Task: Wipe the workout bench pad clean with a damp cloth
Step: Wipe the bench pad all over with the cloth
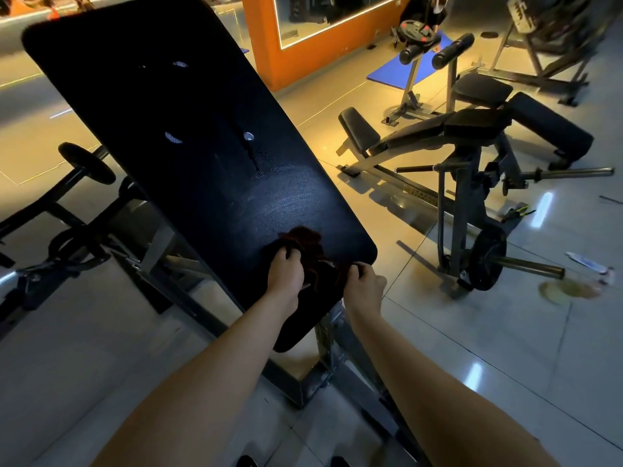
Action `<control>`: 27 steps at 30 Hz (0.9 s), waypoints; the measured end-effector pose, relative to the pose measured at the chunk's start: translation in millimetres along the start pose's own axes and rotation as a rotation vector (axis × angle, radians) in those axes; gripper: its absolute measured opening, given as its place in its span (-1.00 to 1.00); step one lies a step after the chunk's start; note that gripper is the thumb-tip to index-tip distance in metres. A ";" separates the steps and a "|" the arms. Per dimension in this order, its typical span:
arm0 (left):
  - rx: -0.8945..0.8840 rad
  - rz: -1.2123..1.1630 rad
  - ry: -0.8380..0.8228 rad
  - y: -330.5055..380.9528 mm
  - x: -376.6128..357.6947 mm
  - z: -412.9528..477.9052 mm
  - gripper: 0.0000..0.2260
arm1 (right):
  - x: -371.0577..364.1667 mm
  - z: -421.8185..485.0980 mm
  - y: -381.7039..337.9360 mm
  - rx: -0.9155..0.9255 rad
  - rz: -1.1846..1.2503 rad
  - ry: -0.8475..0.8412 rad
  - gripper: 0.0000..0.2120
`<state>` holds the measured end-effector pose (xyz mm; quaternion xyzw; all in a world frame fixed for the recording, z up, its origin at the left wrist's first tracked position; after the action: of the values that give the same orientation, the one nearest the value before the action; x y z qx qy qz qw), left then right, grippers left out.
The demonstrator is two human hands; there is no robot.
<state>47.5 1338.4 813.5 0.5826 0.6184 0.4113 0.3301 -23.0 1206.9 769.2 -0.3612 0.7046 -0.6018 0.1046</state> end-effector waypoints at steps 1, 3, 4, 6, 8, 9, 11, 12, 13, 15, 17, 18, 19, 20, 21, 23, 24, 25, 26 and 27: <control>0.000 0.003 -0.002 -0.5 1.3 0.9 -0.64 | 3.2 0.1 1.6 0.016 0.000 -0.004 -0.73; -0.001 -0.002 -0.017 1.8 2.6 -0.1 -0.68 | 7.6 -4.2 -1.4 0.109 0.051 -0.080 -0.71; -0.001 -0.011 -0.029 3.7 2.4 -1.6 -0.71 | 7.0 -8.4 -5.3 0.151 0.089 -0.162 -0.67; 0.003 -0.015 -0.077 5.8 -0.6 -4.7 -0.76 | 1.9 -19.3 -13.1 0.153 0.150 -0.368 -0.66; -0.022 0.019 -0.127 7.2 -2.2 -7.3 -0.79 | -1.8 -28.2 -18.4 0.145 0.140 -0.444 -0.74; -0.054 0.052 -0.144 7.0 -1.7 -7.4 -0.80 | -3.7 -27.9 -17.7 0.167 0.102 -0.407 -0.79; -0.121 0.113 -0.162 5.2 1.0 -7.1 -0.82 | -4.7 -25.6 -14.5 0.197 0.013 -0.278 -0.84; -0.147 0.124 -0.156 3.9 3.1 -7.1 -0.82 | -3.9 -23.8 -12.0 0.181 -0.020 -0.212 -0.82; -0.164 0.125 -0.140 1.6 5.1 -5.9 -0.82 | -2.5 -21.4 -9.5 0.146 -0.034 -0.150 -0.79; -0.180 0.111 -0.096 -1.1 8.6 -4.3 -0.86 | 3.8 -19.8 -7.1 0.080 -0.001 -0.063 -0.74; -0.184 0.097 -0.096 -1.0 9.3 -6.0 -0.86 | 7.9 -20.5 -5.0 0.066 0.053 -0.049 -0.66; -0.177 0.086 -0.109 -0.2 9.2 -8.0 -0.83 | 8.8 -22.2 -4.5 0.055 0.078 -0.072 -0.61; -0.170 0.080 -0.120 0.4 8.9 -9.1 -0.81 | 8.9 -23.4 -3.2 0.027 0.111 -0.106 -0.58; -0.166 0.072 -0.137 0.8 8.7 -9.7 -0.79 | 8.4 -24.9 -3.3 -0.015 0.146 -0.145 -0.59; -0.167 0.071 -0.158 1.0 8.5 -10.1 -0.78 | 6.9 -26.1 -3.2 -0.057 0.184 -0.188 -0.63; -0.169 0.086 -0.203 1.6 6.7 -12.7 -0.77 | 3.9 -29.4 -4.2 -0.118 0.258 -0.286 -0.78; -0.169 0.082 -0.214 2.3 6.2 -13.9 -0.78 | 3.5 -31.1 -4.9 -0.130 0.282 -0.327 -0.83; -0.176 0.076 -0.210 3.6 6.5 -14.3 -0.79 | 2.3 -31.2 -4.7 -0.135 0.304 -0.356 -0.84; -0.184 0.064 -0.196 5.4 7.4 -14.2 -0.80 | 0.7 -30.5 -3.9 -0.137 0.317 -0.378 -0.83; -0.194 0.062 -0.168 6.0 9.7 -11.3 -0.81 | -0.3 -29.4 -3.6 -0.133 0.324 -0.385 -0.84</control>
<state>39.2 1346.5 824.6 0.5994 0.5275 0.4289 0.4225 -38.5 1229.8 779.9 -0.3576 0.7584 -0.4496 0.3080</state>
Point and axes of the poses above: each hand's wrist, its own z-axis towards the middle knuckle, its own x-axis out of the back of the hand, y = z × x, the point moved 3 cm from there along z, towards the middle knuckle, and after that the axes turned 9 degrees about y, right-handed, at the moved point
